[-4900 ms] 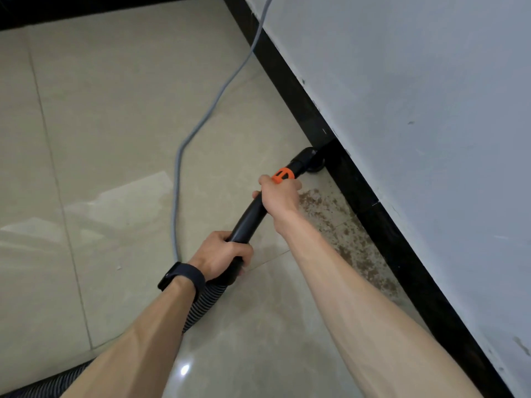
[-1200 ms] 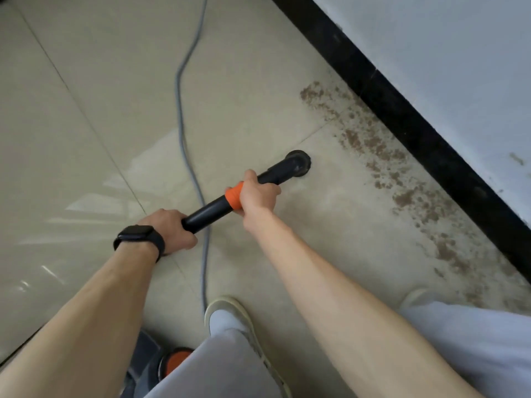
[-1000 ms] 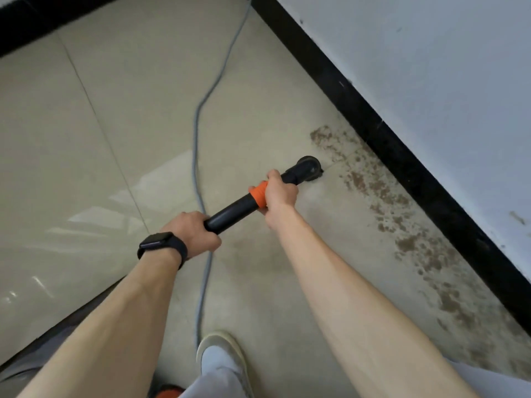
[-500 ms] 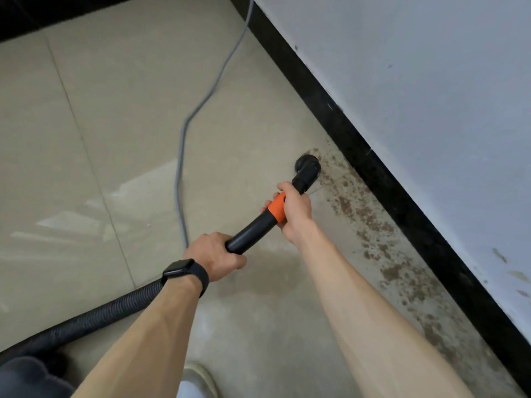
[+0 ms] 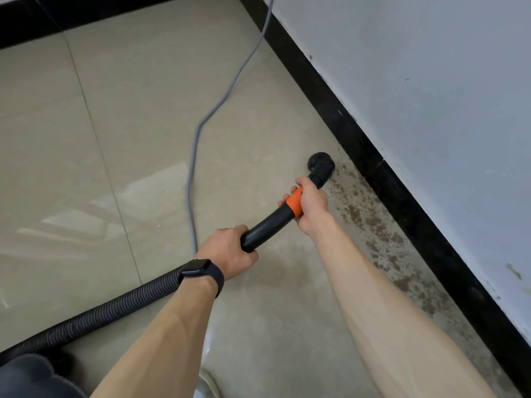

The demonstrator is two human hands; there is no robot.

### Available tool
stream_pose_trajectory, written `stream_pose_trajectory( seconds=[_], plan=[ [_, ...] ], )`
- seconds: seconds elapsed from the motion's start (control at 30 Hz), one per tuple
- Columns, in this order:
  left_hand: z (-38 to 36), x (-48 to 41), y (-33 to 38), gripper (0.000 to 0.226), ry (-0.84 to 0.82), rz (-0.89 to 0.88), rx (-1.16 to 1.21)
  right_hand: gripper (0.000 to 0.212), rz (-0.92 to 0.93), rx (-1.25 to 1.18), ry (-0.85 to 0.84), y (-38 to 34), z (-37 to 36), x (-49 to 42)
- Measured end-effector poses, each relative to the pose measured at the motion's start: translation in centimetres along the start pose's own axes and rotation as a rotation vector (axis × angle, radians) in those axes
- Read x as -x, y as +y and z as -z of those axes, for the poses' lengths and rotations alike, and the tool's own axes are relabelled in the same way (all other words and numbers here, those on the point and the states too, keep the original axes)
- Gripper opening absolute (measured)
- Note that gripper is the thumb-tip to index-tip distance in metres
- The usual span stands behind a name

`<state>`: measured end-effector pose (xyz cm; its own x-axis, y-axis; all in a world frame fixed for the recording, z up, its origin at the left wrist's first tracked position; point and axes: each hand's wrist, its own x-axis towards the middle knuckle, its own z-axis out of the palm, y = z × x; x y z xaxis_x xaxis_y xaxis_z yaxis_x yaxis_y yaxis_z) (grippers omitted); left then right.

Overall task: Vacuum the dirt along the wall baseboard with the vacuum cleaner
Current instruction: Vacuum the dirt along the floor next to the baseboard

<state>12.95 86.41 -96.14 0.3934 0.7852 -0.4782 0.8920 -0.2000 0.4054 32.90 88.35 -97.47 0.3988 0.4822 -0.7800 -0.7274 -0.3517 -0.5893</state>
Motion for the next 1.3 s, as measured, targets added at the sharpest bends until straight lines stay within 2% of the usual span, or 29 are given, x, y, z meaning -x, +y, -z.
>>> stream_pose_trajectory(
  seconds=[0.13, 0.37, 0.57, 0.77, 0.93, 1.07, 1.2, 1.3],
  plan=[
    [-0.5, -0.7, 1.2, 0.019, 0.014, -0.06, -0.052, 0.022, 0.039, -0.005, 0.056, -0.9, 0.8, -0.8],
    [-1.3, -2.2, 3.2, 0.024, 0.074, -0.127, -0.134, 0.013, 0.08, -0.057, 0.098, -2.4, 2.2, -1.7],
    [-1.3, -3.6, 3.0, 0.025, 0.134, -0.113, -0.225, 0.017, 0.099, -0.125, 0.12, -2.1, 1.9, -2.0],
    [-0.6, -5.3, 2.2, 0.016, 0.175, -0.108, -0.177, 0.008, 0.118, -0.147, 0.183, -2.1, 0.1, -3.1],
    [-0.7, -6.7, 1.8, 0.01, 0.216, -0.073, -0.115, 0.005, 0.128, -0.072, 0.189, -2.7, -1.5, -4.3],
    [-0.1, -7.9, 2.1, 0.011, 0.216, 0.016, -0.012, 0.008, 0.15, -0.024, 0.11, -4.2, -3.5, -5.0],
    [0.8, -9.0, 2.0, 0.009, 0.16, 0.116, 0.129, 0.013, 0.137, -0.057, -0.053, -5.2, -5.1, -5.4],
    [1.0, -9.2, 1.8, 0.009, 0.152, 0.126, 0.152, 0.015, 0.102, -0.066, -0.117, -5.2, -5.3, -5.4]
  ],
)
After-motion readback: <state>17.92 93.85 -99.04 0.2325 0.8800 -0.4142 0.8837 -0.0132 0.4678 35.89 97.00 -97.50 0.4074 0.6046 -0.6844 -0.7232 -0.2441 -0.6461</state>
